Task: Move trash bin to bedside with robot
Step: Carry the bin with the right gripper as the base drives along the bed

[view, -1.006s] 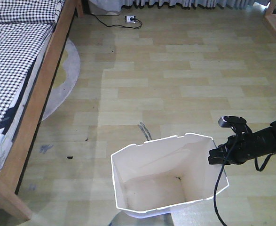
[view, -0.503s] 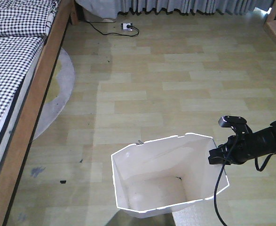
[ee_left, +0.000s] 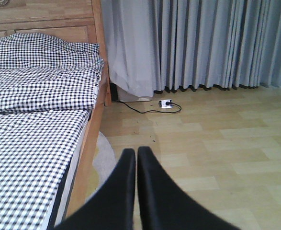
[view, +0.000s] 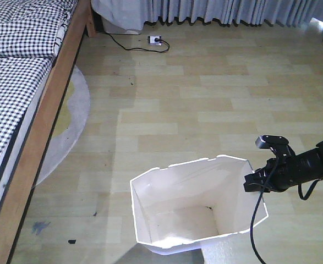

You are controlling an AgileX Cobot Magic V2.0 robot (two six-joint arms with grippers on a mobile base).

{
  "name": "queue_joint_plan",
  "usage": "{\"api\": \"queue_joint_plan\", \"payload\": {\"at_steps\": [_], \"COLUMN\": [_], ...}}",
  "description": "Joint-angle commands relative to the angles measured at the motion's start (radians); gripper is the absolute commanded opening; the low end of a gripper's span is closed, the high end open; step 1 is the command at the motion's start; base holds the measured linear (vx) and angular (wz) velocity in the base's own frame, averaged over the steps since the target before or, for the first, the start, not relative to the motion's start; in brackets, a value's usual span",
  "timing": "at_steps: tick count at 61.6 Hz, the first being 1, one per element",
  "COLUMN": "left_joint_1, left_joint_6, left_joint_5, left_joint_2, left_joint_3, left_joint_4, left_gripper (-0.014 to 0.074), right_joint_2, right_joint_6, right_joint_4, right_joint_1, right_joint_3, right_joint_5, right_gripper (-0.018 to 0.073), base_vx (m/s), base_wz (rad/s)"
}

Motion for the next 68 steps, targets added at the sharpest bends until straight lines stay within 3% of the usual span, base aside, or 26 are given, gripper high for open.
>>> {"api": "queue_joint_plan", "payload": {"at_steps": [1,68], "left_joint_1": [-0.002,-0.002], "left_joint_6": [0.000,0.000], "left_joint_5": [-0.068,-0.068], "left_joint_2": [-0.014,-0.014], "left_joint_3": [0.019,0.019], "left_joint_4": [-0.004,-0.004], "left_gripper": [-0.0006,-0.0006], "right_joint_2": [-0.069,-0.069], "right_joint_6": [0.001,0.001], "right_joint_4": [0.066,0.066], "right_joint_1": [-0.002,-0.002], "right_joint_3": [-0.013,-0.013], "right_joint_5": [0.181,0.184], "right_gripper": [-0.0006,-0.0006], "base_vx": [0.28,0.24], "base_wz": [0.07,-0.01]}}
